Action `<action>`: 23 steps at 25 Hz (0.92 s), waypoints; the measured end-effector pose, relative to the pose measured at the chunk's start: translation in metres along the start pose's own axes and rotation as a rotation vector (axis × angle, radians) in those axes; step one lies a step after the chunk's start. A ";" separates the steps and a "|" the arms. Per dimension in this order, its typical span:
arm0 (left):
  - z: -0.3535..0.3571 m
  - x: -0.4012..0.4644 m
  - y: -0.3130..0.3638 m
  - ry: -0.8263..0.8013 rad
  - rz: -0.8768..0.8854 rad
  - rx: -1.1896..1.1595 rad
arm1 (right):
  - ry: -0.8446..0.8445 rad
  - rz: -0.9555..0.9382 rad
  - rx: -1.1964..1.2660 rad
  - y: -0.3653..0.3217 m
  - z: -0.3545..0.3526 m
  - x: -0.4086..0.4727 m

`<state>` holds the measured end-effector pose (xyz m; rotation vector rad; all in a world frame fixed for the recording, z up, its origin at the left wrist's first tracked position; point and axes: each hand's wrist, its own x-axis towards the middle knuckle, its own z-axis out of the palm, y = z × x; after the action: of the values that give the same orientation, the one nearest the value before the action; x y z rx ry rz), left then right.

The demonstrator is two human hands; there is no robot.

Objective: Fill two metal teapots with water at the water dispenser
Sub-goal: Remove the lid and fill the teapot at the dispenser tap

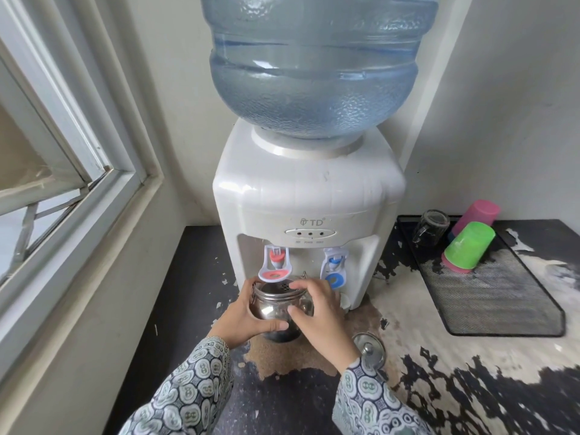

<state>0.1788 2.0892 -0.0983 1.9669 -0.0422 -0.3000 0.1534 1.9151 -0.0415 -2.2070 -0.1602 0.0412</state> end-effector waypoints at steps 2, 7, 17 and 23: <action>0.000 0.000 0.000 0.003 0.002 -0.004 | 0.010 -0.042 -0.024 0.010 0.006 -0.002; 0.001 0.000 0.000 -0.004 0.001 -0.017 | 0.088 -0.105 0.046 0.021 0.016 -0.002; 0.001 -0.001 0.001 0.001 0.019 0.005 | 0.128 -0.129 0.076 0.030 0.023 -0.004; 0.000 -0.002 0.002 0.005 0.014 0.018 | 0.141 -0.141 0.079 0.033 0.024 -0.005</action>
<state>0.1772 2.0881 -0.0961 1.9845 -0.0554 -0.2863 0.1498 1.9142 -0.0825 -2.1065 -0.2308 -0.1825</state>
